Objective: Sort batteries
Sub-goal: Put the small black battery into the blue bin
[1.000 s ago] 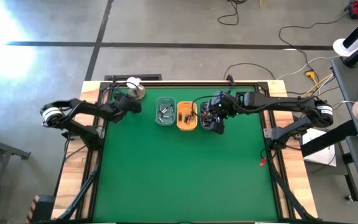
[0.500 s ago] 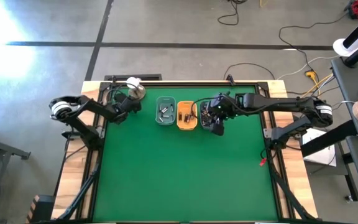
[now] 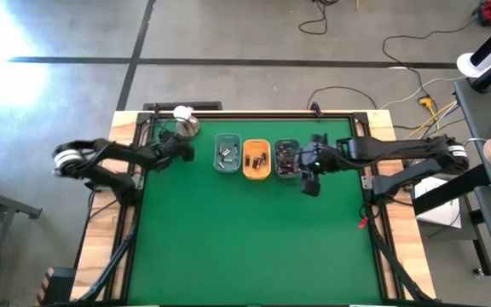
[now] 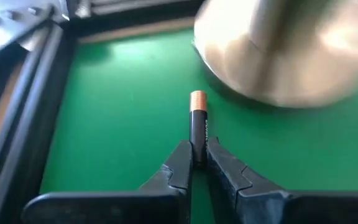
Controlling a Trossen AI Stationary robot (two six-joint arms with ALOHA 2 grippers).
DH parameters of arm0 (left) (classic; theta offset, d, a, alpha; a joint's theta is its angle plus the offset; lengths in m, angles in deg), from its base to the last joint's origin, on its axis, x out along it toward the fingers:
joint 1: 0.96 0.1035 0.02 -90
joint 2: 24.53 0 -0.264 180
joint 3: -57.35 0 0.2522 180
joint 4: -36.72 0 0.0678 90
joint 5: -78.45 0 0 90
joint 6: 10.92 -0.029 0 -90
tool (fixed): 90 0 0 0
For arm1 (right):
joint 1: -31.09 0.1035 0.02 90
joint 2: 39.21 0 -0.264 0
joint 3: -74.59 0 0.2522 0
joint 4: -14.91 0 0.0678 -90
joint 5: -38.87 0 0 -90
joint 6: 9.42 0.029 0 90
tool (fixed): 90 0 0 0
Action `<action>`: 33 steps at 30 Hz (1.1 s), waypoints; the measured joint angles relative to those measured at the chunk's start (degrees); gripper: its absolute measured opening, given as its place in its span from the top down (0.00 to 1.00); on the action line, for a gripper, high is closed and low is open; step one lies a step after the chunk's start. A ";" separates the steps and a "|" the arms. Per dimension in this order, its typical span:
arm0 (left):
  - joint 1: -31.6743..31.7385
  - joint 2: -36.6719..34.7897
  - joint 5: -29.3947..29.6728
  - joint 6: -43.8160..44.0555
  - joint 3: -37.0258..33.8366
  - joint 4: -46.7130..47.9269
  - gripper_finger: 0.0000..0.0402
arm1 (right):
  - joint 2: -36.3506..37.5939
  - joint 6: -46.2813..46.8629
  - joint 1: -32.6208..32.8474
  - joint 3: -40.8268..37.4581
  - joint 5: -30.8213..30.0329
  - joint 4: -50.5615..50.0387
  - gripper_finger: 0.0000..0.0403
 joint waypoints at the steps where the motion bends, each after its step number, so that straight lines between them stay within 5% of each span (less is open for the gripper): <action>1: -1.23 -1.99 -0.69 0.02 -0.05 2.46 0.97 | 1.23 0.56 0.70 -0.45 -0.53 -0.28 0.44; 5: -8.08 -10.84 -5.29 0.80 -0.32 10.88 0.98 | 6.32 4.29 2.58 -4.25 -0.91 1.16 0.44; 9: -18.78 -18.48 -5.10 0.05 -0.17 8.28 0.98 | 10.21 7.34 3.23 -10.76 -0.44 9.02 0.42; 13: -31.06 -22.83 -2.68 -2.00 -0.15 0.49 0.98 | 11.53 6.44 3.26 -19.09 1.42 27.10 0.41; 16: -38.96 -23.39 1.79 -3.65 -0.13 -9.79 0.98 | 9.82 3.90 3.62 -26.22 2.56 51.20 0.40; 20: -46.37 -20.56 2.40 -15.84 -0.20 -30.46 0.98 | 1.82 -0.70 4.27 -33.15 2.82 88.60 0.42; 23: -49.61 -15.96 -3.72 -27.15 -0.22 -46.33 0.98 | -6.32 -2.15 4.24 -33.45 5.63 107.51 0.44; 27: -50.27 -8.61 -11.41 -33.57 -0.08 -62.39 0.98 | -16.02 -2.82 4.60 -28.37 8.54 114.37 0.46; 33: -50.20 0.74 -13.85 -36.57 1.21 -74.55 0.98 | -23.39 -3.87 5.10 -19.75 8.78 115.54 0.45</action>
